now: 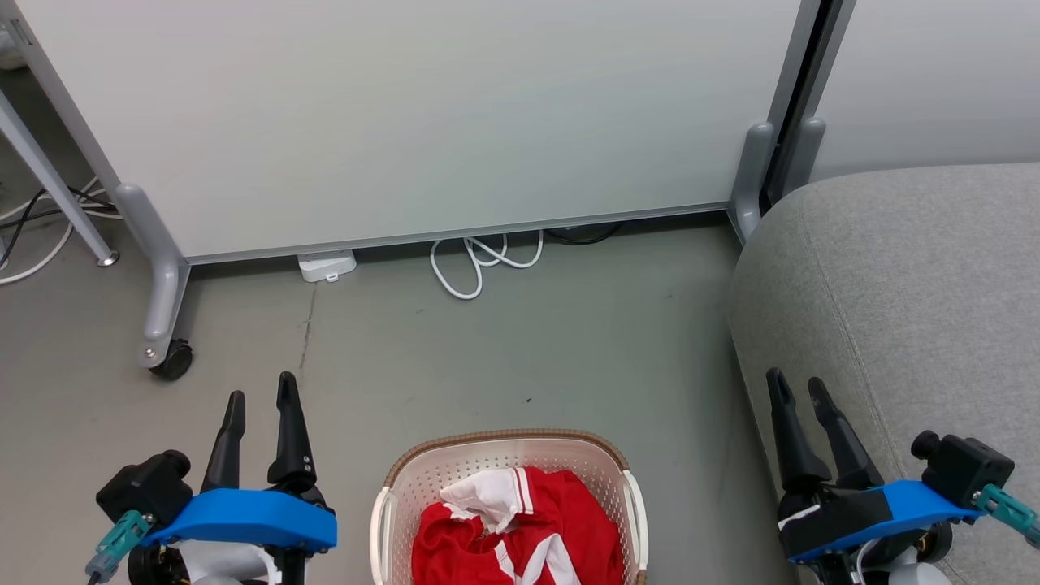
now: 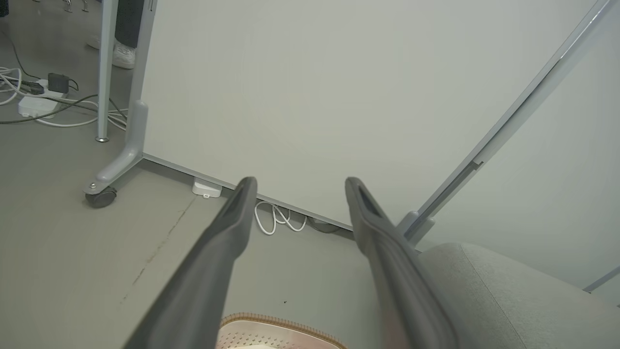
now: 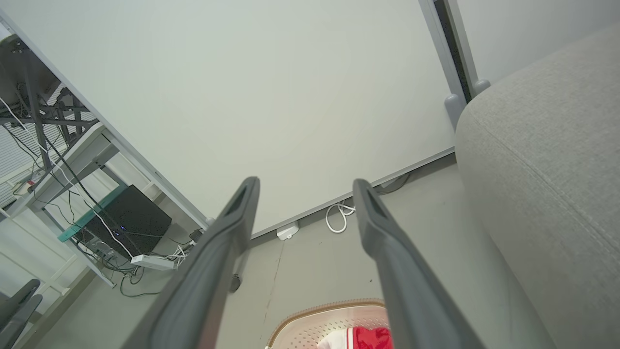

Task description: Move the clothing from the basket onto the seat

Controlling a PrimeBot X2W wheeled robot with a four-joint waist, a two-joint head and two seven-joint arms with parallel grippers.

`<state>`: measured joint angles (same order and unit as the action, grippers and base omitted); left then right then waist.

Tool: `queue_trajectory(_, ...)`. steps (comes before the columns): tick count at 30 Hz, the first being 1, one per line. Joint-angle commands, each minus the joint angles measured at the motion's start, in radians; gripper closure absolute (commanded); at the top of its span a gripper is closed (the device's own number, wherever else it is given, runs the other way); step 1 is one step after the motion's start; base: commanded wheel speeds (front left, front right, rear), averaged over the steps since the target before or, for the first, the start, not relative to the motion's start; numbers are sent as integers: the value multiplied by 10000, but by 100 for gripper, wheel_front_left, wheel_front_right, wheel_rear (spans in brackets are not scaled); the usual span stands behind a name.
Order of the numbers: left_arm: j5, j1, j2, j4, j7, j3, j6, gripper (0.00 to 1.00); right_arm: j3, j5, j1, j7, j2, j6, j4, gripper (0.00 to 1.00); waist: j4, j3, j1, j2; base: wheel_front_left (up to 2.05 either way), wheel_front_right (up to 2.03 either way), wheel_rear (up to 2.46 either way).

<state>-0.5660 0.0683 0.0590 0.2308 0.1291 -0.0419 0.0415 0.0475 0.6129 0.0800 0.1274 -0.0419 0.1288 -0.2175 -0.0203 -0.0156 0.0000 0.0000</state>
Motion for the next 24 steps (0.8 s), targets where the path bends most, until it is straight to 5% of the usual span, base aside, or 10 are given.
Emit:
queue_trajectory(1, 323, 253, 96, -86, 108, -41, -49, 0, 44, -308, 271, 125, -72, 17, 106, 0, -4, -7, 0, 0, 0, 0, 0)
queue_trajectory(24, 2647, 279, 141, -22, 686, -415, -278, 0, 122, -2816, 311, 701, -95, 22, -47, 0, -111, -20, 0, 0, 0, 0, 0)
